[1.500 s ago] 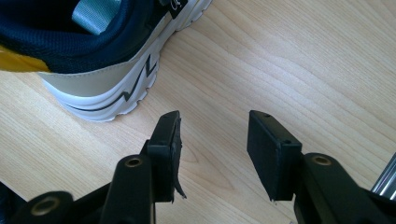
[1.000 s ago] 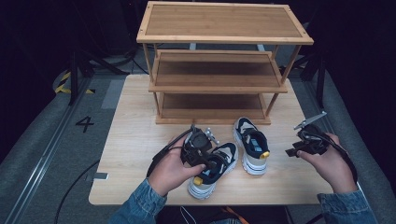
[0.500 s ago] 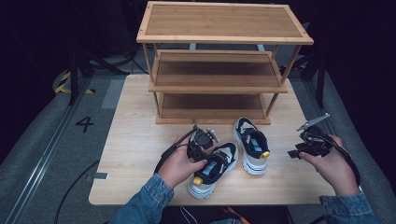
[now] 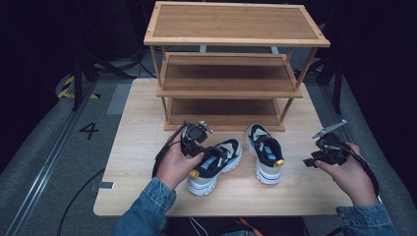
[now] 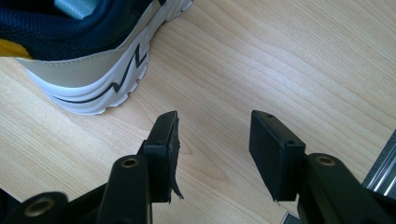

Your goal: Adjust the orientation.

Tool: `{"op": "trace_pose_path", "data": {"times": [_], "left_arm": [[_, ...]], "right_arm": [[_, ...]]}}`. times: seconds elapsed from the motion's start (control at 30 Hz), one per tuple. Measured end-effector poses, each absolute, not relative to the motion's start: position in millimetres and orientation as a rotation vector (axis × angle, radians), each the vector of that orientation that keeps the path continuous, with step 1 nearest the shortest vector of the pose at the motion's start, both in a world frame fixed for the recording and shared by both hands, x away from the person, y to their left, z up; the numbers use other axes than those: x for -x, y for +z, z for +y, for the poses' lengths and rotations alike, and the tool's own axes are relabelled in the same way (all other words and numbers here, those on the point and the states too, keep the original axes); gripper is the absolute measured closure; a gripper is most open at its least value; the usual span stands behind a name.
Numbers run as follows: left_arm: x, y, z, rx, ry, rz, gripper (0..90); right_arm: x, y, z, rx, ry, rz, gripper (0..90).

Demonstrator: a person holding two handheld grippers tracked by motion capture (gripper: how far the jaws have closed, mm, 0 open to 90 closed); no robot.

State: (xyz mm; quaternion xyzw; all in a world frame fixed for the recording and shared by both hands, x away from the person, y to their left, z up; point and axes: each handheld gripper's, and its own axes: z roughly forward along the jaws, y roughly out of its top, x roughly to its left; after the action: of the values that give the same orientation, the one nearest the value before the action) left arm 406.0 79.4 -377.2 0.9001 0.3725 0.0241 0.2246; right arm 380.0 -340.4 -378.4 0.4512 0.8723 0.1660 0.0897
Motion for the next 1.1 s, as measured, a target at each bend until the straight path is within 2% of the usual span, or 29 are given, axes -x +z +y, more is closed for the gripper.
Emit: {"op": "trace_pose_path", "data": {"times": [0.3, 0.47, 0.53, 0.67, 0.73, 0.83, 1.1], "left_arm": [[-422.2, -392.8, 96.8, -2.425, 0.092, 1.158, 73.6], [-416.7, -382.0, 99.9, -2.428, 0.092, 1.129, 65.3], [-412.0, -371.2, 105.4, -2.415, 0.103, 1.116, 59.2], [-404.4, -356.1, 121.4, -2.398, 0.128, 1.13, 56.0], [-401.4, -354.9, 128.3, -2.446, 0.171, 1.167, 54.4], [-399.4, -359.7, 138.2, -2.507, 0.175, 1.213, 53.9], [-404.1, -386.8, 147.1, -2.551, 0.026, 1.243, 59.6]], "right_arm": [[-381.1, -381.0, -339.1, -1.339, 0.488, 2.602, 53.4], [-381.8, -381.3, -339.2, -1.341, 0.49, 2.603, 53.4], [-382.0, -381.5, -340.1, -1.344, 0.491, 2.602, 53.3], [-382.7, -380.1, -341.5, -1.34, 0.495, 2.597, 53.1], [-383.5, -379.2, -341.3, -1.34, 0.501, 2.596, 53.1], [-387.1, -377.5, -338.9, -1.332, 0.501, 2.596, 53.0], [-395.3, -376.1, -328.3, -1.291, 0.511, 2.619, 53.0]]}}
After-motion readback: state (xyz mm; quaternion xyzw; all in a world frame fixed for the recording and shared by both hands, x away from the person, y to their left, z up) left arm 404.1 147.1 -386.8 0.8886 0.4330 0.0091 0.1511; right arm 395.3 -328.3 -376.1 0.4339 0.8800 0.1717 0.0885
